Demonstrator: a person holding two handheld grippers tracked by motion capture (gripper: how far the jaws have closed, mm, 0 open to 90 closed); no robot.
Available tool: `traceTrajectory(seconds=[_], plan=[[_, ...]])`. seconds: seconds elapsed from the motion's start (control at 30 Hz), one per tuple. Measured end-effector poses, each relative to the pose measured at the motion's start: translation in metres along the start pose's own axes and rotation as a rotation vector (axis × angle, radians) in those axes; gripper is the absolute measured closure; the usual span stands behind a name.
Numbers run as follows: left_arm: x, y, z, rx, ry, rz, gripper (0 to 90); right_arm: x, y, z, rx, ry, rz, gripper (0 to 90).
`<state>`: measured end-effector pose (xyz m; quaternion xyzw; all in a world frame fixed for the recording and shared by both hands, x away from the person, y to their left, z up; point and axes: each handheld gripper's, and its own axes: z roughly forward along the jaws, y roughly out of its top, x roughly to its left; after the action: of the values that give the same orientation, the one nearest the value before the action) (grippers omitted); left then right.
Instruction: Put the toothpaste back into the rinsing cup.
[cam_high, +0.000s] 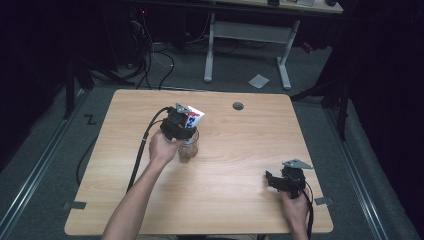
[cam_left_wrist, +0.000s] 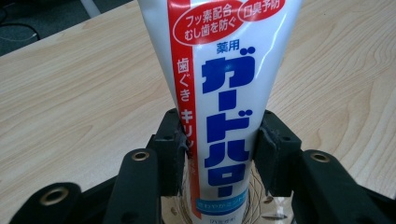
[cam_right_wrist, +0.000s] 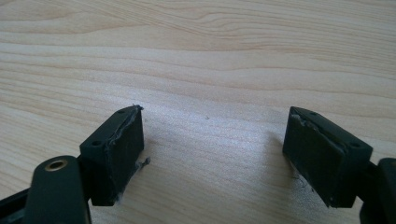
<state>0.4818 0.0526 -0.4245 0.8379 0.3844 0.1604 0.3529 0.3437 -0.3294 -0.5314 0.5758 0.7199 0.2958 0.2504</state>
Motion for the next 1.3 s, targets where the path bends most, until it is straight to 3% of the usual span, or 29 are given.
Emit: traceTrajectory(seconds=[0.73, 1.3], plan=[[-0.002, -0.011, 0.008, 0.039, 0.024, 0.014, 57.6, 0.0, 0.0, 0.0, -0.001, 0.0, 0.0, 20.1], [0.003, -0.02, 0.009, 0.022, 0.007, -0.02, 56.2, 0.0, 0.0, 0.0, 0.0, 0.0, 0.001, 20.1]])
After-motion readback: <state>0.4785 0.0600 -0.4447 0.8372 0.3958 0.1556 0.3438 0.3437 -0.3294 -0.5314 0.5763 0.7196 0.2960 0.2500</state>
